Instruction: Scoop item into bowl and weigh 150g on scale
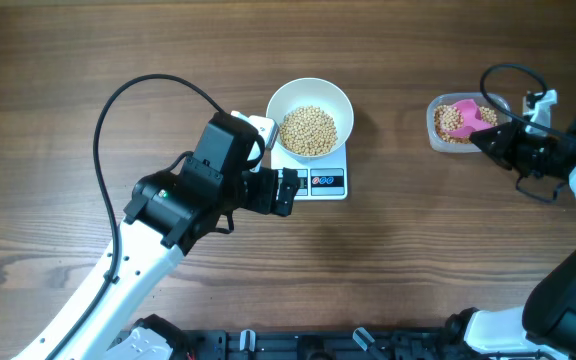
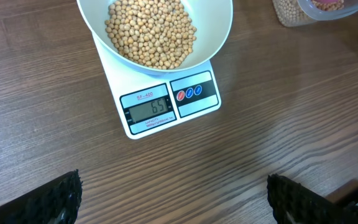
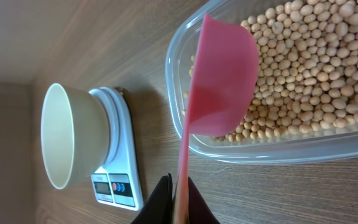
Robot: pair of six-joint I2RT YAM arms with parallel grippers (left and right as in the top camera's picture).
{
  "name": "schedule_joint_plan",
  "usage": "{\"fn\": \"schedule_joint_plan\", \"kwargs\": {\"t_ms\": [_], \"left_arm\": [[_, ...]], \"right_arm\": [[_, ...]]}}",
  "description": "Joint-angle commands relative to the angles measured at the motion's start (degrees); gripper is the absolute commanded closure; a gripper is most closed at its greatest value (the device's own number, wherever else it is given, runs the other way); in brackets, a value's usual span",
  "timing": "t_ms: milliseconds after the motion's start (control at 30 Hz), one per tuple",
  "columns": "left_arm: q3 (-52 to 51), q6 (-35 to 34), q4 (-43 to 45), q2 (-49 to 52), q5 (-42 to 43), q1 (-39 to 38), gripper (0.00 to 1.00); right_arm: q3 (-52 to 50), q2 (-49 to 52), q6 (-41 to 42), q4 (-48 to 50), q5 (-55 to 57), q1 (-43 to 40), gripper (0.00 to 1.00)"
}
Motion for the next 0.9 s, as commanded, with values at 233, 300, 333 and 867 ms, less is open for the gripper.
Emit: {"fn": "schedule_joint_plan", "kwargs": {"t_ms": [233, 300, 333, 867], "left_arm": [[-0.24, 1.18, 0.11, -0.04, -0.55, -0.26, 0.00], [-0.24, 1.18, 0.11, -0.04, -0.55, -0.26, 0.00], [-0.24, 1.18, 0.11, -0.04, -0.55, -0.26, 0.00], [-0.24, 1.18, 0.11, -0.04, -0.55, -0.26, 0.00]], "right_arm": [[-0.33, 4.74, 0.90, 0.11, -12.02, -5.01, 0.96], [-0.33, 4.72, 0.94, 0.13, -13.44, -6.40, 0.96], [-0.33, 4.72, 0.92, 0.09, -14.53, -7.15, 0.96], [-0.33, 4.72, 0.66, 0.13, -34.71, -10.51, 0.96]]}}
